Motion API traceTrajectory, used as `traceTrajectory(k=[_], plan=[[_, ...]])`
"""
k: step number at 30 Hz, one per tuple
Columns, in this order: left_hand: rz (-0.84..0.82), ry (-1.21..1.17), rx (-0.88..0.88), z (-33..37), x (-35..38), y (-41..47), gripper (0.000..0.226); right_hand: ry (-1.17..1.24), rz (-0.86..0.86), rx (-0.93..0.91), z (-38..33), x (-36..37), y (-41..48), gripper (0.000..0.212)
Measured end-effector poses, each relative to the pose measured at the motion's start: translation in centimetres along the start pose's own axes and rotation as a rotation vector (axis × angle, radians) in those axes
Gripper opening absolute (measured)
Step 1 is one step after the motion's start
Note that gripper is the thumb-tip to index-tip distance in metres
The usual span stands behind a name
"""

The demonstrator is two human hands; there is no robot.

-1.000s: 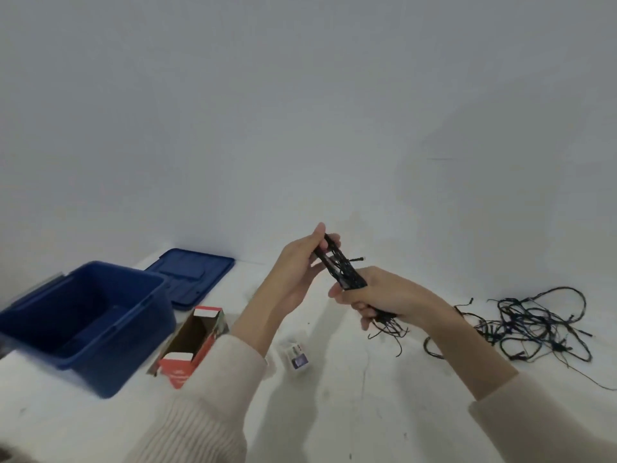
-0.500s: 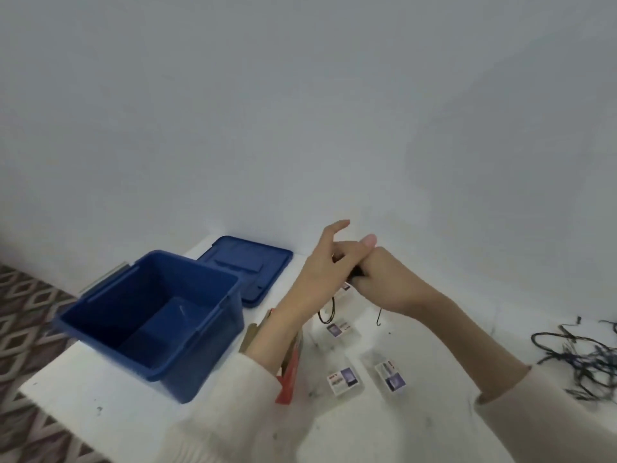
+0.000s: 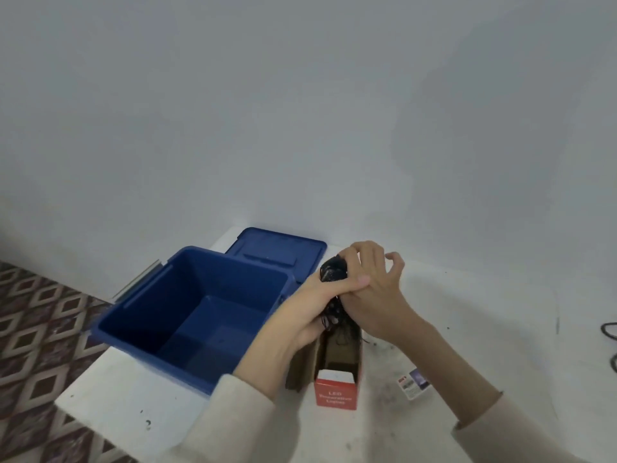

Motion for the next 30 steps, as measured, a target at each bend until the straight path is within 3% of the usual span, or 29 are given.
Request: traceTrajectory(k=[1,3,6,9,11,15,18,22,26,30], plan=[[-0.019,0.061,-0.021,0.2,-0.6,0.0,0.045,-0.016,-0.001,-0.052,-0.6,-0.1,0.5,0.035],[-0.057,0.136,-0.042,0.4,-1.4,0.5,0.048,0.035,-0.187,-0.038,-1.0,1.2,0.6,0.037],[-0.078,0.128,-0.006,1.2,-2.5,0.9,0.025,0.439,-0.695,0.271,-0.6,1.5,0.1,0.037],[0.003,0.094,0.073,2.2,-4.2,1.5,0.016,0.821,-0.938,0.492,0.3,-0.2,-0.9,0.070],[0.055,0.105,0.099,2.2,-4.7,1.8,0.014,0.732,-0.903,0.436,1.7,0.2,-1.4,0.068],[0.125,-0.009,0.057,1.2,-4.3,2.2,0.015,0.206,-0.881,-0.053,1.6,2.0,-3.6,0.058],[0.132,-0.089,0.027,0.7,-3.6,2.6,0.021,0.008,-0.864,-0.245,1.1,3.1,-5.5,0.044],[0.120,-0.146,0.041,1.1,-2.8,2.6,0.022,0.083,-0.781,-0.222,0.4,3.0,-5.6,0.018],[0.052,-0.194,0.100,2.8,-0.6,2.3,0.019,0.176,-0.640,-0.043,1.8,-0.1,-3.3,0.018],[-0.091,-0.069,0.222,3.5,5.7,2.1,0.020,0.004,-0.472,0.145,7.2,-5.2,-2.2,0.021]])
Point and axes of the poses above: each hand's wrist, its own y-axis towards the middle knuckle, its own x-axis out of the palm, z = x × y, the point moved 6 cm from there along y, towards the middle knuckle, and after that the axes turned 15 degrees about z, right-handed, at the moved point
